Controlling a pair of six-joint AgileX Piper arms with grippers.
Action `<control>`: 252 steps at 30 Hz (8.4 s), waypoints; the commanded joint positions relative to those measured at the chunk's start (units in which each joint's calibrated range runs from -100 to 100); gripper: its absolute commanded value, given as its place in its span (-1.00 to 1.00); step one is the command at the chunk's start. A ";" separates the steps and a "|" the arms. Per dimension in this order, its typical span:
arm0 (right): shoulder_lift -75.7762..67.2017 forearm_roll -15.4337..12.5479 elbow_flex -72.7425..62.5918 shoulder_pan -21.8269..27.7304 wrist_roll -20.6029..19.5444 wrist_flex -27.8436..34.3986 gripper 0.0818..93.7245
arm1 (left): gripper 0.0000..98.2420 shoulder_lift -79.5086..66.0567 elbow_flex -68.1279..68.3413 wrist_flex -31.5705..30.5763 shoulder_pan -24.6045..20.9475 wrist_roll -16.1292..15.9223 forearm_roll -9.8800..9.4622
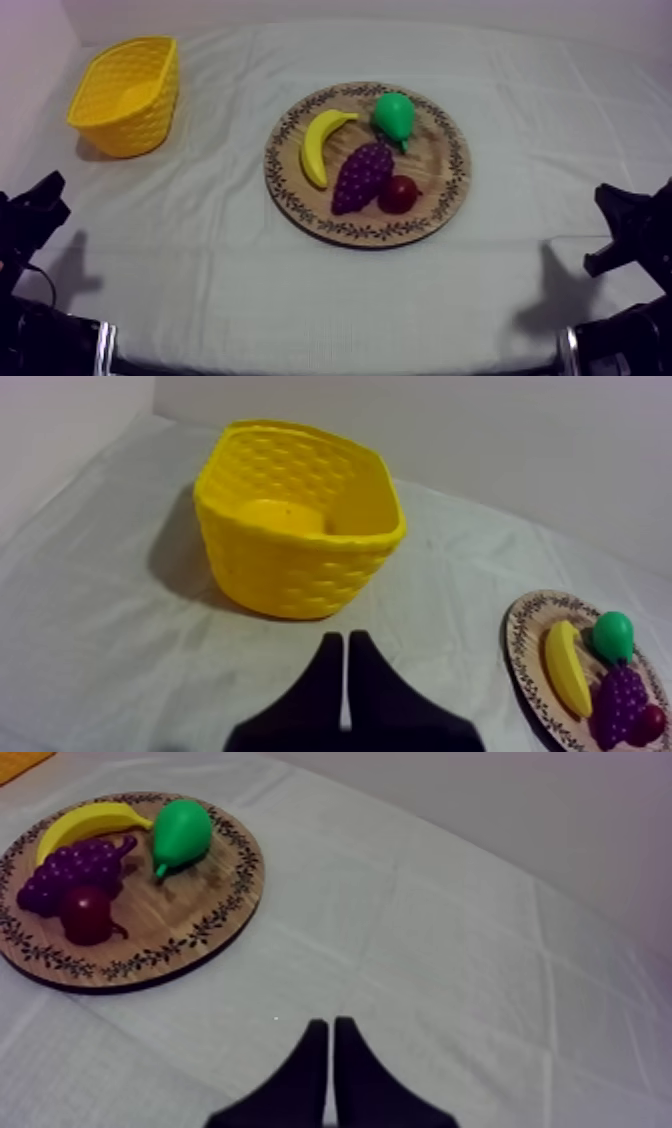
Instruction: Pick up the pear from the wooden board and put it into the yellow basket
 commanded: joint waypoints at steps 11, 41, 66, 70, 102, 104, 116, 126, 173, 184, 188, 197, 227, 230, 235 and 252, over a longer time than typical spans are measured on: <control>-0.01 0.00 -0.01 0.00 0.00 0.00 -0.99 | -0.97 0.00 0.03 -0.06 -0.09 2.33 0.02; -0.01 0.00 -0.01 0.00 0.00 0.00 -0.99 | -0.98 43.38 -58.47 17.32 4.88 -6.77 -0.39; -0.01 0.00 -0.01 0.00 0.00 0.00 -0.99 | -0.43 83.86 -88.81 28.64 20.61 -4.53 -0.85; -0.01 0.00 -0.01 0.00 0.00 0.00 -0.99 | 0.05 89.65 -90.72 28.19 23.43 -2.70 -0.82; -0.01 0.00 -0.01 -0.08 0.00 0.00 -0.99 | 0.93 129.18 -109.39 17.32 29.52 2.48 6.31; -0.01 0.00 -0.01 -0.08 0.00 0.00 -0.99 | 0.93 131.99 -111.73 17.46 29.69 2.32 6.68; -0.01 0.00 -0.01 -0.08 0.00 0.00 -0.99 | 0.90 147.29 -124.67 18.52 30.30 1.31 8.68; -0.01 0.00 -0.01 -0.08 0.00 0.00 -0.99 | 0.87 153.95 -131.24 19.61 29.82 1.23 9.61; -0.01 0.00 -0.01 -0.08 0.05 0.00 -0.99 | -0.06 105.16 -93.13 27.02 15.61 4.37 -3.84; -0.01 0.00 -0.01 -0.08 0.05 0.00 -0.99 | 0.20 106.64 -80.20 19.50 1.81 -1.26 -4.76; -0.01 0.00 -0.01 -0.08 0.05 0.00 -0.99 | 0.55 110.60 -81.41 19.21 -1.18 -3.99 -4.69; -0.01 0.00 -0.01 -0.08 0.05 0.00 -0.99 | 0.60 109.91 -79.60 16.93 -3.39 -6.20 -4.73; -0.01 0.00 -0.01 -0.08 0.05 0.00 -0.99 | -0.98 35.11 -29.24 10.86 -0.90 -6.33 -0.46; -0.01 0.00 -0.01 -0.08 0.05 0.00 -0.99 | -0.99 27.40 -21.19 9.89 -1.07 -5.89 -0.12; -0.01 0.00 -0.01 -0.08 0.05 0.00 -0.99 | -1.00 14.79 -7.49 6.16 -0.67 -4.75 0.32; -0.01 0.00 -0.01 -0.08 0.01 0.00 -0.99 | -1.00 0.10 -0.29 1.20 0.33 -2.02 0.04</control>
